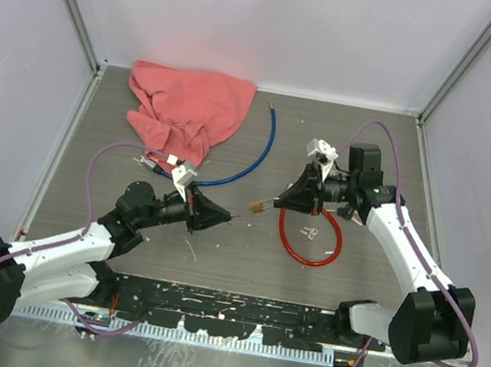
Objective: Lock with the key
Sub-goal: Lock the lock, then place the lock at the center of the board, then pick up the lock from the center of the board.
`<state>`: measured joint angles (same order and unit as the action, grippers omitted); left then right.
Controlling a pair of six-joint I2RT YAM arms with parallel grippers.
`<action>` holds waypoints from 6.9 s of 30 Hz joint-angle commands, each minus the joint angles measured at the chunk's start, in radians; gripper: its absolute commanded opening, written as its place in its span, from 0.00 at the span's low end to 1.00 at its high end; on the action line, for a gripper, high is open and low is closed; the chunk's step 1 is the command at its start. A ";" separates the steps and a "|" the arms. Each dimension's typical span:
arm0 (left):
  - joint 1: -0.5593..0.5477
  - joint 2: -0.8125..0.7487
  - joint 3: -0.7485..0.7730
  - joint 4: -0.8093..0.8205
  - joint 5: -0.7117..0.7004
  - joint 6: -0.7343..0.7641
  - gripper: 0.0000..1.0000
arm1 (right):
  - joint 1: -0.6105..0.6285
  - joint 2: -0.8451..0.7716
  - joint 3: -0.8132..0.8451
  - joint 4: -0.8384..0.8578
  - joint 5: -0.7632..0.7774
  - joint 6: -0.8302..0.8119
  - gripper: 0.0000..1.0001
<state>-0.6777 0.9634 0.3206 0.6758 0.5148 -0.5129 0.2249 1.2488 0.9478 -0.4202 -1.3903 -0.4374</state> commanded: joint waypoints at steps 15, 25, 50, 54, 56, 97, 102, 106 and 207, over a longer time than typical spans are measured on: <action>0.007 0.337 0.075 0.144 -0.167 -0.231 0.00 | -0.012 0.112 -0.091 0.425 0.440 0.456 0.01; 0.008 0.607 0.307 -0.082 -0.359 -0.329 0.00 | -0.012 0.214 -0.211 0.741 0.707 0.855 0.07; 0.006 0.807 0.569 -0.376 -0.497 -0.308 0.30 | 0.073 0.456 -0.074 0.562 0.725 0.762 0.38; 0.007 0.721 0.517 -0.384 -0.551 -0.251 0.34 | 0.073 0.428 -0.039 0.492 0.754 0.689 0.54; 0.007 0.673 0.486 -0.383 -0.574 -0.224 0.37 | 0.073 0.406 -0.023 0.459 0.778 0.645 0.56; 0.040 0.783 0.943 -1.101 -0.660 0.544 0.90 | 0.064 -0.070 0.016 0.149 0.640 0.045 0.53; 0.041 0.912 1.085 -1.188 -0.661 0.608 0.85 | 0.063 -0.067 0.014 0.149 0.631 0.045 0.53; 0.057 0.984 1.166 -1.234 -0.613 0.632 0.77 | 0.063 -0.064 0.012 0.149 0.631 0.045 0.53; 0.127 -0.032 0.451 -0.311 -0.194 -0.252 0.00 | 0.170 0.098 -0.449 1.312 0.336 0.633 0.68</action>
<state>-0.5503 0.9848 0.7776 0.1287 0.3843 -0.6418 0.3580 1.3289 0.5274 0.5617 -1.1164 0.0181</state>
